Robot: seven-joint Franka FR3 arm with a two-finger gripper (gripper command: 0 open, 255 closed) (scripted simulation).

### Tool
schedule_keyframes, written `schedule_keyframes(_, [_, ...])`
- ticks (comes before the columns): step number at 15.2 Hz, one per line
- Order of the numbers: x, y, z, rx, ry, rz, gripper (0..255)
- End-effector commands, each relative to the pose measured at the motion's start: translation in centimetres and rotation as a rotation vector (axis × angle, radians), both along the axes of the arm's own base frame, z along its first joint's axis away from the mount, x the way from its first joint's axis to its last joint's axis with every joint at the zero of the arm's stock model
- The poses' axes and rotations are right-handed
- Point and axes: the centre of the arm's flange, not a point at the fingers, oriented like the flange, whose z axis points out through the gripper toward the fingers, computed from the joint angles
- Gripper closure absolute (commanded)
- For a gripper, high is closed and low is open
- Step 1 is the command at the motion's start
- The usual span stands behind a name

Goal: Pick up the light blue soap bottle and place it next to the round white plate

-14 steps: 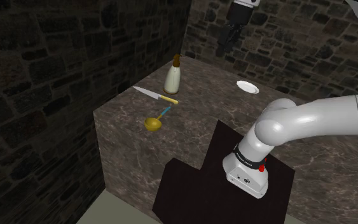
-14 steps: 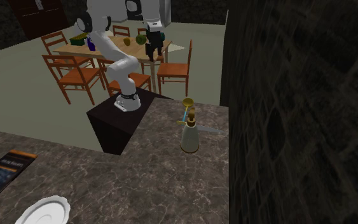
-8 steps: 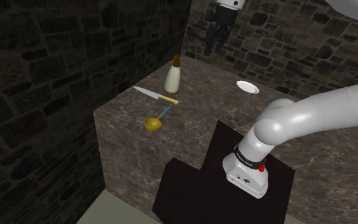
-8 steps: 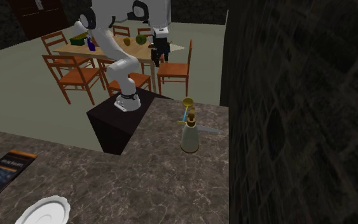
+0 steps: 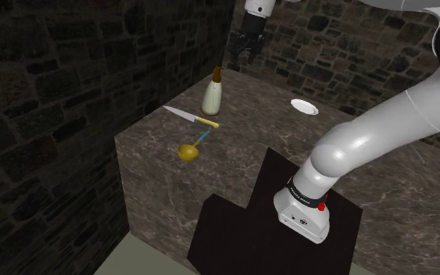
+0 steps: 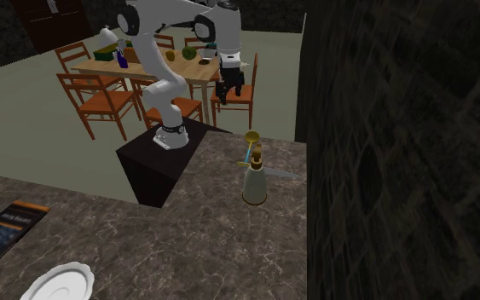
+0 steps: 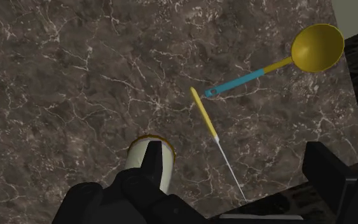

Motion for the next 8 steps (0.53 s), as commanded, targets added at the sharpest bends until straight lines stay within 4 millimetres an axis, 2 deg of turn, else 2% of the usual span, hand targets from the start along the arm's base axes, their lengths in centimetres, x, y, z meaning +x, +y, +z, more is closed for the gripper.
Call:
schedule_keyframes(1, [2.5, -1.2, -1.2, 0.001, 0.002, -0.041, 0])
schedule_keyframes(8, [9.9, -5.7, -4.6, 0.008, 0.011, -0.179, 0])
